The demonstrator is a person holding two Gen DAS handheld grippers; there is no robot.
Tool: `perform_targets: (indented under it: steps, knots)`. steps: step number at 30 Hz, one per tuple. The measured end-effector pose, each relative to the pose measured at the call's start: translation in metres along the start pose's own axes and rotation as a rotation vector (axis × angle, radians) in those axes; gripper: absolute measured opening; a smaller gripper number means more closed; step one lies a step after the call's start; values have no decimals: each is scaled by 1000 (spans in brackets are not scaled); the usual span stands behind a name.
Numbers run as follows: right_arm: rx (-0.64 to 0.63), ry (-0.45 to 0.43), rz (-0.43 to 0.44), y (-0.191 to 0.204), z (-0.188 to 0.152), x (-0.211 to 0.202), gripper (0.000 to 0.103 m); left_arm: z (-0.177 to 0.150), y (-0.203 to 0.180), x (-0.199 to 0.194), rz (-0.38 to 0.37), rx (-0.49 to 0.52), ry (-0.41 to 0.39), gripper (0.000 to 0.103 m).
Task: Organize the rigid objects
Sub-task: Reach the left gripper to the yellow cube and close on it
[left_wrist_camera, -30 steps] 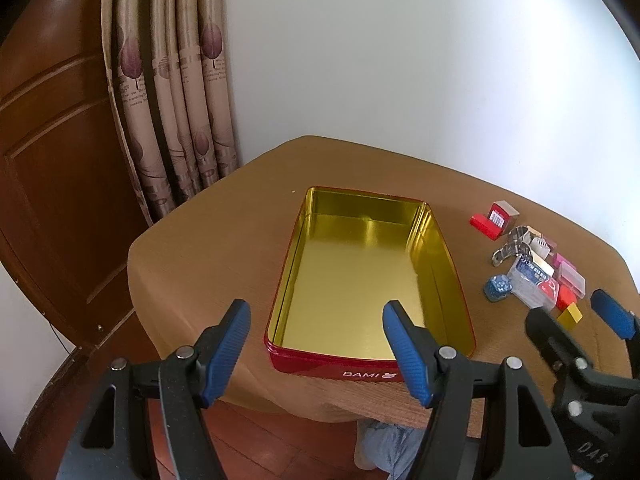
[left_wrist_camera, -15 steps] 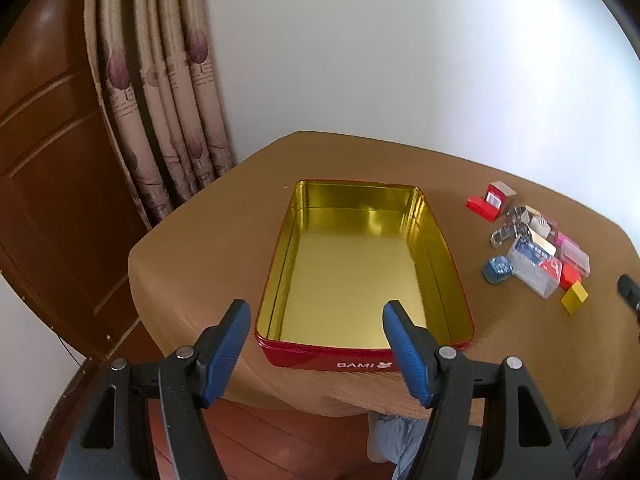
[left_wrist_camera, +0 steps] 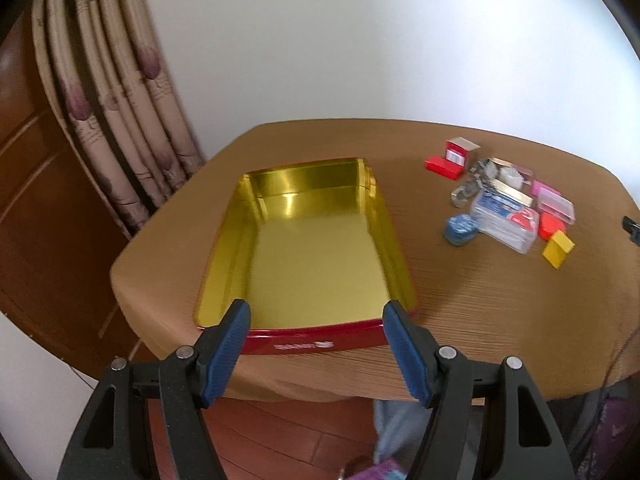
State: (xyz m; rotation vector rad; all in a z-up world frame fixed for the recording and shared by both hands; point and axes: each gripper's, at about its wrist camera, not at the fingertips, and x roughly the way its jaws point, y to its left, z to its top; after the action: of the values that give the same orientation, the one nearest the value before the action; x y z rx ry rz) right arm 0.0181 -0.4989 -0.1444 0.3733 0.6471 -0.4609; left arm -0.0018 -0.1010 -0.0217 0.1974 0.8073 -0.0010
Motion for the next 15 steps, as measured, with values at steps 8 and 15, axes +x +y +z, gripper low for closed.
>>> perform_targets:
  steps: [8, 15]
  knots:
    - [13, 48, -25, -35, 3, 40, 103, 7, -52, 8, -27, 91, 43, 70]
    - [91, 73, 63, -50, 2, 50, 103, 18, -110, 18, -103, 172, 102, 70]
